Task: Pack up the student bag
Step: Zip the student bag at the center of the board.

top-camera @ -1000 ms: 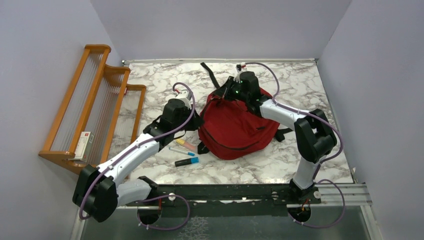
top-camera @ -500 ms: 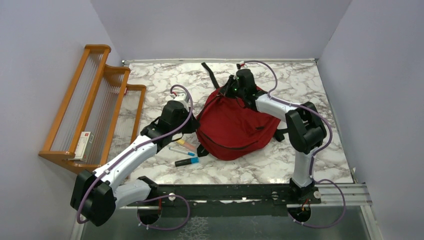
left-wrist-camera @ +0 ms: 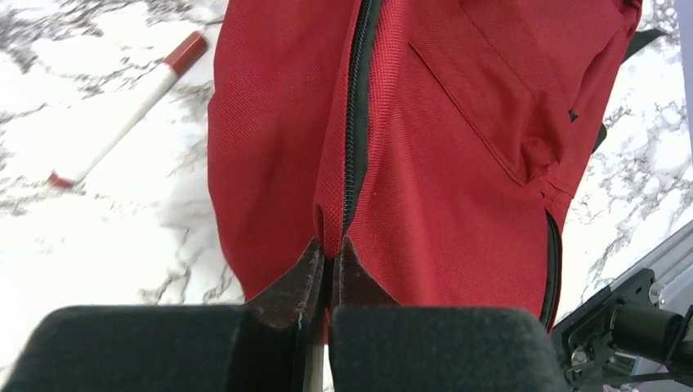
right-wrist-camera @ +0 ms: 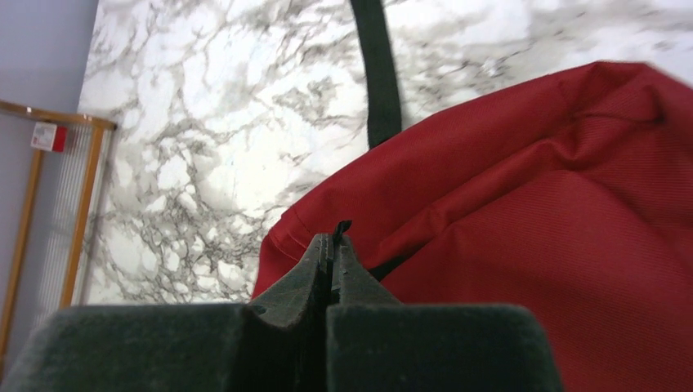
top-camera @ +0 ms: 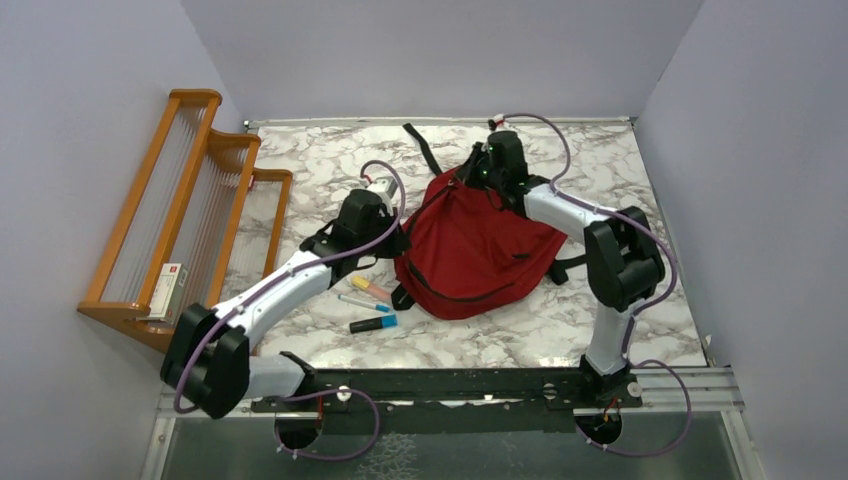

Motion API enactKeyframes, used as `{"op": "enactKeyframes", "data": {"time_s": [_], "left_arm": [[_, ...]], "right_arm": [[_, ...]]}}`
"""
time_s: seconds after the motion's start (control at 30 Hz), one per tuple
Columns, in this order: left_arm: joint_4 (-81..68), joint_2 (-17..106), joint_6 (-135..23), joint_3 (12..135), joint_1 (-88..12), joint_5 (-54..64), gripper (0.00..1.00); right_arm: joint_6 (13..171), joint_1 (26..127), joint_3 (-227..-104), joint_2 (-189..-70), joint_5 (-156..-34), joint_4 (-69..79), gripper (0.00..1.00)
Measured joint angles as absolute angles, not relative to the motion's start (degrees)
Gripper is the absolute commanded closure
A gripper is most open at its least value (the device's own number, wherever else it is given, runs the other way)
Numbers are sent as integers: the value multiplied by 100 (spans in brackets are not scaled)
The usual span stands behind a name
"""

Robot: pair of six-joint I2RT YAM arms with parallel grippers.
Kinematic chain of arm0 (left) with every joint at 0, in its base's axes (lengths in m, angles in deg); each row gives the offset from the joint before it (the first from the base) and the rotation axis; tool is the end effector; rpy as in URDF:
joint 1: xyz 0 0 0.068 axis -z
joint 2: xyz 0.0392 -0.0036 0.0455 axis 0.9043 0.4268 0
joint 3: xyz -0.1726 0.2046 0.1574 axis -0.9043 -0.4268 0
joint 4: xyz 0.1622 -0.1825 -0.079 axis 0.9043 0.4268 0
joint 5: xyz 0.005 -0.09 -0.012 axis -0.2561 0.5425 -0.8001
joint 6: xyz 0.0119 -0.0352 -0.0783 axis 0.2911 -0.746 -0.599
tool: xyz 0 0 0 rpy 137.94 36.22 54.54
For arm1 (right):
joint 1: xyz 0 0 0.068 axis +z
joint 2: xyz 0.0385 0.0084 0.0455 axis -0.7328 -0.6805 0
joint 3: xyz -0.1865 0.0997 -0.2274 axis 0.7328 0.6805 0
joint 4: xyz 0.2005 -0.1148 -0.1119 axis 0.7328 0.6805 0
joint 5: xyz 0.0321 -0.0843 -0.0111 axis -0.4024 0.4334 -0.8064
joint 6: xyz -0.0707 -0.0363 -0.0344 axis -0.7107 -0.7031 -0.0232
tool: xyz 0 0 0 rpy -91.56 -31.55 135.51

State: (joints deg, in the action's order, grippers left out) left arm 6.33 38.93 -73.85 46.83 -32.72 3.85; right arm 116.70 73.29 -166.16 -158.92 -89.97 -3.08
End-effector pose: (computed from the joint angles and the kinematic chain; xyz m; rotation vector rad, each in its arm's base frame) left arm 0.2350 -0.1580 0.2657 0.1313 2.2746 -0.7185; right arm 0.4412 0.2202 0.2486 0.0697 2.0882 0.6646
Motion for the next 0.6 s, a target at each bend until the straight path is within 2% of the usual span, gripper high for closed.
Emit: {"op": "enactKeyframes", "data": {"time_s": [0.37, 0.6], "left_arm": [[272, 6109, -6790, 6607, -3272, 1303, 100], [390, 7158, -6366, 7789, -3314, 1630, 100]], "right_arm": [[11110, 6630, -16284, -14484, -7852, 22, 99], [10640, 6311, -16238, -14417, -7056, 225, 99]]}}
